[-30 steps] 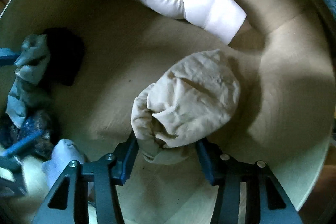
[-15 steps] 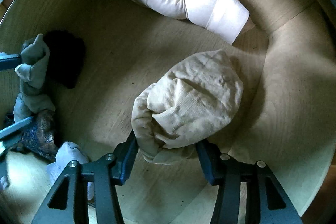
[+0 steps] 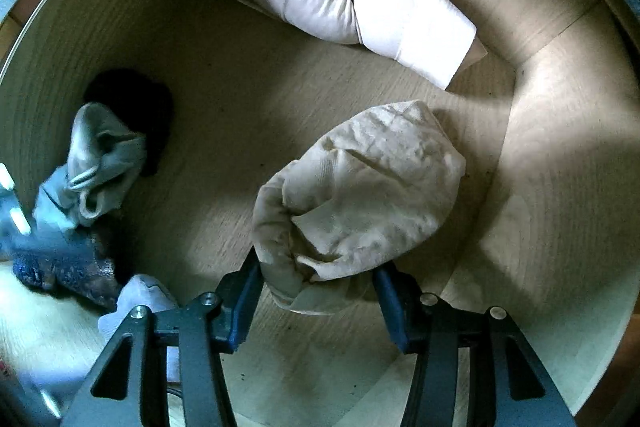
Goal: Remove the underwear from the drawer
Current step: 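Grasp the grey-blue cloth in the drawer with the left tool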
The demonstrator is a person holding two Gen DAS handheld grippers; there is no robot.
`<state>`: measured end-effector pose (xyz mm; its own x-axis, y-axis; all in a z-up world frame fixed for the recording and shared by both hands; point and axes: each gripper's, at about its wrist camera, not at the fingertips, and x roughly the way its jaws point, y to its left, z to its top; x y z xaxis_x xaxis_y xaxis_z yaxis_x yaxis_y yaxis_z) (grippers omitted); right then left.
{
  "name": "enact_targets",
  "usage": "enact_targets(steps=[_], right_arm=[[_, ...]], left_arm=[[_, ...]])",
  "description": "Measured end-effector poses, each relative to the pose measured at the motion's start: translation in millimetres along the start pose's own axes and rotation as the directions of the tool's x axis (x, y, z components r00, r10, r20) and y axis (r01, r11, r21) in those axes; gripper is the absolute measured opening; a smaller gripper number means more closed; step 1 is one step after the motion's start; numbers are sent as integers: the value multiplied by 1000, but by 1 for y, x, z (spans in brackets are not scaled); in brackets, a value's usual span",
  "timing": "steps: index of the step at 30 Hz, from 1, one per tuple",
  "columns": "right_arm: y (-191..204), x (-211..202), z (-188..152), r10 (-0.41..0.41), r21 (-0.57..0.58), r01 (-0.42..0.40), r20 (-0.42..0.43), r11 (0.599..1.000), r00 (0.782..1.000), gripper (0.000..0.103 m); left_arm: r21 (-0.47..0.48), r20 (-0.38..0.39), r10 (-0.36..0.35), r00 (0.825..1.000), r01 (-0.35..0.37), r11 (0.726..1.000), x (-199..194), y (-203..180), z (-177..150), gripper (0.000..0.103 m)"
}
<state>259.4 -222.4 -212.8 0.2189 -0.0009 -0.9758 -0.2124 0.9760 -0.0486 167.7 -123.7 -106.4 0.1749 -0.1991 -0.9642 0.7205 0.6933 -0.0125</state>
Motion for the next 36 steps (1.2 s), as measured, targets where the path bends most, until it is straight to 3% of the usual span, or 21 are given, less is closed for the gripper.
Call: enact_targets(steps=[1,2,4,9,12,14,17,20,24,28,32,36], right_arm=[[0,0,0,1,0,-1,1,1000,1000,54],[-1,-1,0,6,1,-6,4,1000,1000,54],[-2,-1,-1,12,2,-12,9,1000,1000,54],[-6,-4,-6,26,4,-26,21,1000,999,54],[0,-13,-8,24,6,-24,21,1000,999,54],[0,-15,-8,25,6,-25,21,1000,999,54],[2,-20,-3,23,4,-23,20,1000,1000,54],[5,-18,-2,7,-3,-7,12,1000,1000,54],[7,-17,-1,-3,-1,3,9,1000,1000,54],[8,-19,-1,2,6,-2,20,1000,1000,48],[9,-23,-4,20,9,-20,28,1000,999,42],[10,-30,-6,63,2,-64,37,998,997,38]], left_arm=[[13,24,100,995,-100,995,-8,2,0,55],[13,29,152,988,-153,988,-12,5,0,55],[2,-5,208,978,-208,978,-12,11,1,55],[50,-130,230,964,-226,973,32,16,7,55],[88,-207,262,943,-249,965,64,16,13,55],[75,-238,229,944,-217,973,75,18,15,55],[19,-219,152,964,-152,988,76,26,17,55],[-8,-223,95,970,-100,995,81,36,16,55],[-24,-230,59,971,-66,998,90,60,24,54],[-21,-246,35,969,-42,999,96,78,25,36],[46,-258,60,964,-49,998,103,76,20,36],[17,-253,21,967,-17,1000,105,87,19,36]])
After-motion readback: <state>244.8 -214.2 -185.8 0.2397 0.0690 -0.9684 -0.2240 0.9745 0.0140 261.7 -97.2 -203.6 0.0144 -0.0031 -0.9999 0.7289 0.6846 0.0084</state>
